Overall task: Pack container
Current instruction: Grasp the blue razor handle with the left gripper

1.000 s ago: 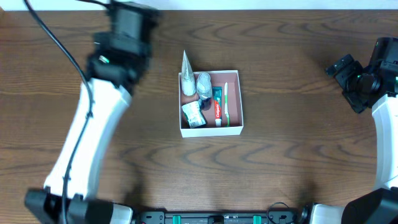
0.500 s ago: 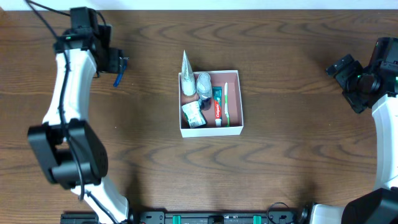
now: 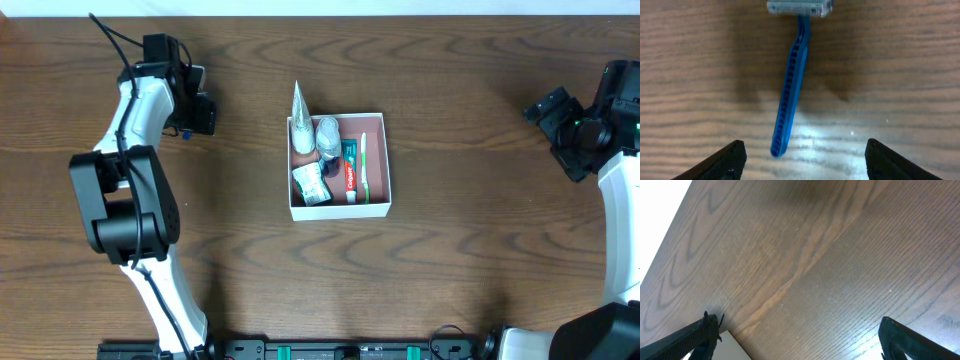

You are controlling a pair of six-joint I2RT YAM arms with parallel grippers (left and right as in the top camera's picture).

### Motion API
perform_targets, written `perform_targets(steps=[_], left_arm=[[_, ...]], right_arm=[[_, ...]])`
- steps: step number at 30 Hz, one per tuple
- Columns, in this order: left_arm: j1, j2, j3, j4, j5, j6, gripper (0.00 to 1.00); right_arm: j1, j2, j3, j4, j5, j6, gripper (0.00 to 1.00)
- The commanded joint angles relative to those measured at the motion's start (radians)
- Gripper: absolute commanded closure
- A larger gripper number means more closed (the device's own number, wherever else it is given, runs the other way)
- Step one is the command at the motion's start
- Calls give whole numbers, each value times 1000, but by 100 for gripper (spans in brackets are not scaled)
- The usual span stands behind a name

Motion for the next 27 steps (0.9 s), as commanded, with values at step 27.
perform_targets(steps=[27], left_arm=[[5, 13, -43, 99, 52, 24, 24]], right_arm=[[-5, -11, 1, -1, 3, -13, 1]])
